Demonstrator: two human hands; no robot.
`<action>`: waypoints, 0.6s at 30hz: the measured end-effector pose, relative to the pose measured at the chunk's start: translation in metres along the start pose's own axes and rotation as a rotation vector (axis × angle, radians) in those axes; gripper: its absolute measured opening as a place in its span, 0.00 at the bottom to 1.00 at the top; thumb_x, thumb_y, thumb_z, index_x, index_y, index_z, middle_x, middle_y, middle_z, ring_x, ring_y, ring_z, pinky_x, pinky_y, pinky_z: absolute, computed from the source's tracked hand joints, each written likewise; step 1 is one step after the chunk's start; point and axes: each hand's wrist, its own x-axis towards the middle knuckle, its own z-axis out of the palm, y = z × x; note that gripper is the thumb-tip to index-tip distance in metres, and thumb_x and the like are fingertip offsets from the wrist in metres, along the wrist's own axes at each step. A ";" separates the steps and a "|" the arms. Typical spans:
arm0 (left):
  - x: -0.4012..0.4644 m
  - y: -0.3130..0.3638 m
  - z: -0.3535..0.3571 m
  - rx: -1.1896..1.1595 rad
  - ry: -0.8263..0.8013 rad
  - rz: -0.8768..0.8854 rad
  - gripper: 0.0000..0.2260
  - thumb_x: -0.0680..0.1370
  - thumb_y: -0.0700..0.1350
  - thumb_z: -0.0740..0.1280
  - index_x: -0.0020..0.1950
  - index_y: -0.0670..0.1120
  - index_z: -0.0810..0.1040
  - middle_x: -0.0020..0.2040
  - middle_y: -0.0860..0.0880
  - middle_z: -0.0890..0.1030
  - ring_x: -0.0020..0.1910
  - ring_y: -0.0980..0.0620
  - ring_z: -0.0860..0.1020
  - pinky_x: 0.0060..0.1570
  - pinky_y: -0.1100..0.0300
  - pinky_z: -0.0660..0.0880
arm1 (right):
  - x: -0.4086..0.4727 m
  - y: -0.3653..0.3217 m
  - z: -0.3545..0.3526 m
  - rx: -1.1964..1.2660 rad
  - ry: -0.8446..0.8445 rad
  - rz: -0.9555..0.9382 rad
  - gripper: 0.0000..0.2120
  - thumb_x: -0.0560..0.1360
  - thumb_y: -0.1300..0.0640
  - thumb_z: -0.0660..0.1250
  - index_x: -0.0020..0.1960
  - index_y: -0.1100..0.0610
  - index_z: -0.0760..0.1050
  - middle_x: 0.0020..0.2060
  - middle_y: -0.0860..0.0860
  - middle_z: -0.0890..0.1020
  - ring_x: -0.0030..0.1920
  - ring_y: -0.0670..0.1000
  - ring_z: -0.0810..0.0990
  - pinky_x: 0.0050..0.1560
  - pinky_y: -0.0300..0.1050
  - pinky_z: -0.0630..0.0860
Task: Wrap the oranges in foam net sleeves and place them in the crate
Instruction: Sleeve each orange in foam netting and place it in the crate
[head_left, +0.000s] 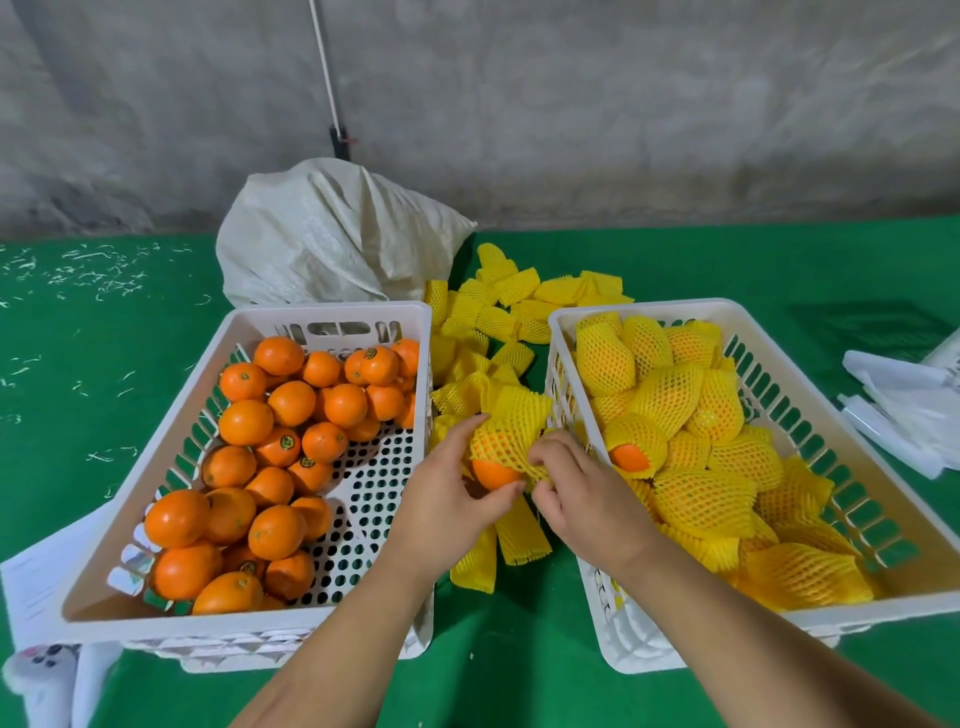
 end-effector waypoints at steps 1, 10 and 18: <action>0.001 0.001 0.000 -0.027 0.047 -0.035 0.33 0.72 0.56 0.79 0.73 0.60 0.69 0.48 0.60 0.83 0.41 0.58 0.83 0.38 0.61 0.79 | -0.002 -0.002 0.001 -0.029 0.007 -0.058 0.10 0.77 0.58 0.59 0.58 0.54 0.66 0.51 0.55 0.77 0.44 0.58 0.79 0.36 0.51 0.78; -0.002 0.000 -0.006 -0.211 -0.075 -0.065 0.37 0.74 0.55 0.75 0.77 0.66 0.59 0.50 0.49 0.82 0.43 0.39 0.83 0.43 0.37 0.80 | -0.003 0.001 0.005 0.016 -0.046 0.088 0.22 0.73 0.44 0.63 0.61 0.54 0.62 0.37 0.45 0.69 0.28 0.49 0.69 0.27 0.35 0.52; 0.000 0.002 -0.005 -0.035 -0.087 0.032 0.37 0.73 0.64 0.76 0.77 0.58 0.64 0.66 0.60 0.74 0.65 0.60 0.76 0.61 0.52 0.79 | -0.001 0.012 0.011 0.112 -0.035 0.190 0.25 0.75 0.42 0.62 0.67 0.50 0.59 0.42 0.49 0.76 0.33 0.51 0.73 0.29 0.39 0.57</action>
